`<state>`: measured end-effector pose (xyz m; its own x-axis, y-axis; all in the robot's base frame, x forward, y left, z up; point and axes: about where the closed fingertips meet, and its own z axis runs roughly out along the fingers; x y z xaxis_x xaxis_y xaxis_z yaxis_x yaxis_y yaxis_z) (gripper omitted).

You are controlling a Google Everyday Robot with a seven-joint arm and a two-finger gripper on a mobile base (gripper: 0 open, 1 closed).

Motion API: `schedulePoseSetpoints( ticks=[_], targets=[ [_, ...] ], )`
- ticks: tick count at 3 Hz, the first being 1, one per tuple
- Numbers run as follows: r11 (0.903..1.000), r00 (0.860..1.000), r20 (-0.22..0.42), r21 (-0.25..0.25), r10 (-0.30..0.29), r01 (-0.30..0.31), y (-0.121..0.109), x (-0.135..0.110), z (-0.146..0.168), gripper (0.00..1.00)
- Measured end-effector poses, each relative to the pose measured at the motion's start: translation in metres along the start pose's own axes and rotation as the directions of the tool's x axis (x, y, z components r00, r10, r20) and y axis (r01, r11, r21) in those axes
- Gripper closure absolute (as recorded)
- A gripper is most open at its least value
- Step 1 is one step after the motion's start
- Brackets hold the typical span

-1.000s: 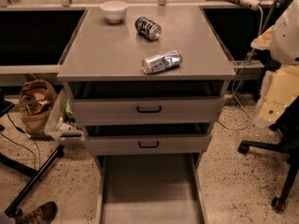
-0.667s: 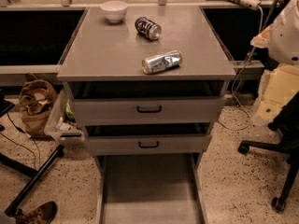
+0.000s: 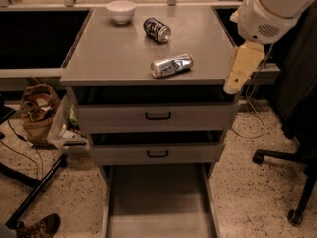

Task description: Place redbull can into bottom drawer

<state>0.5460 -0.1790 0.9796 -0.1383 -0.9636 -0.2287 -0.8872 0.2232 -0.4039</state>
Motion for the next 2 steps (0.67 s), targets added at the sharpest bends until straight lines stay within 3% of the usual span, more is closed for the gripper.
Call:
schedulePoseSetpoints(
  ticks=[1,2],
  targets=[
    [0.9993,0.999,0.036,0.008,-0.036,0.036,-0.036,-0.022,0.043,0.00],
    [0.9980,0.997,0.061,-0.046,-0.040,0.042,-0.062,-0.027,0.095,0.00]
  ],
)
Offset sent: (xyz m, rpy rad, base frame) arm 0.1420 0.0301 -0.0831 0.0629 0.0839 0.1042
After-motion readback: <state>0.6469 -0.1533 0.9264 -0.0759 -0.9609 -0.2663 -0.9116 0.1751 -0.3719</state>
